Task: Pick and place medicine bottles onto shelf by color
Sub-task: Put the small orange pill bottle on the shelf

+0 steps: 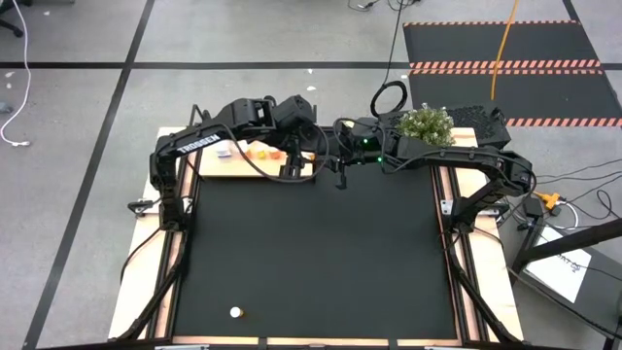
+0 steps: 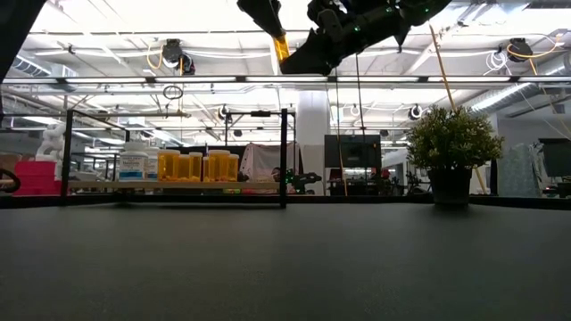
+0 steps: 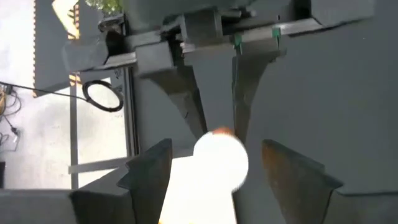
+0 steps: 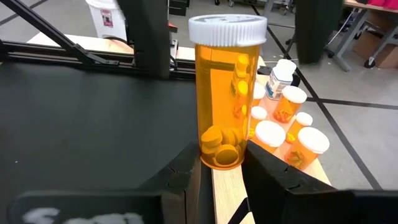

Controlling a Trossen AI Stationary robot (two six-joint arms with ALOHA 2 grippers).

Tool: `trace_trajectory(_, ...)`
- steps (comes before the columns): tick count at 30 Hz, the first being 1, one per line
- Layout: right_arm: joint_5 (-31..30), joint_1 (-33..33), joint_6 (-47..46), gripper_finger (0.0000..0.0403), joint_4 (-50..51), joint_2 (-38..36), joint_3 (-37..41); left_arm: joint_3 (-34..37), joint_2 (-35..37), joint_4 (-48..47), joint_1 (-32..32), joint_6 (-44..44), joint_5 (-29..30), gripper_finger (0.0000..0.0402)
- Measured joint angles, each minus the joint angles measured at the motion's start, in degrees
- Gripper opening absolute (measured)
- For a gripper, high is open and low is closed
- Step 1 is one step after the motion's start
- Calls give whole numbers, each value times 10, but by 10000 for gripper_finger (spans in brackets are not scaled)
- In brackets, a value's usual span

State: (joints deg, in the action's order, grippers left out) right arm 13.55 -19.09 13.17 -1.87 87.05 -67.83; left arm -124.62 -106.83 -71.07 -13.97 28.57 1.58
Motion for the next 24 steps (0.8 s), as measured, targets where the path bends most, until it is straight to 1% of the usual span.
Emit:
trace_trajectory(7, 0, 0, 1, 94, -4, 0, 7, -1, -8, 0, 3, 9, 1, 245)
trace_trajectory(10, -1, 0, 8, 94, -4, 0, 7, 0, -11, -3, 3, 9, 3, 223)
trace_trajectory(19, -3, 0, 10, 94, -6, 0, 7, 0, -9, -3, 1, 9, 11, 135)
trace_trajectory(22, -3, 0, 11, 95, -5, 0, 7, 0, -9, -4, 1, 9, 11, 120)
trace_trajectory(24, -3, 0, 11, 101, -5, 0, 7, 0, -9, -3, 1, 9, 11, 119)
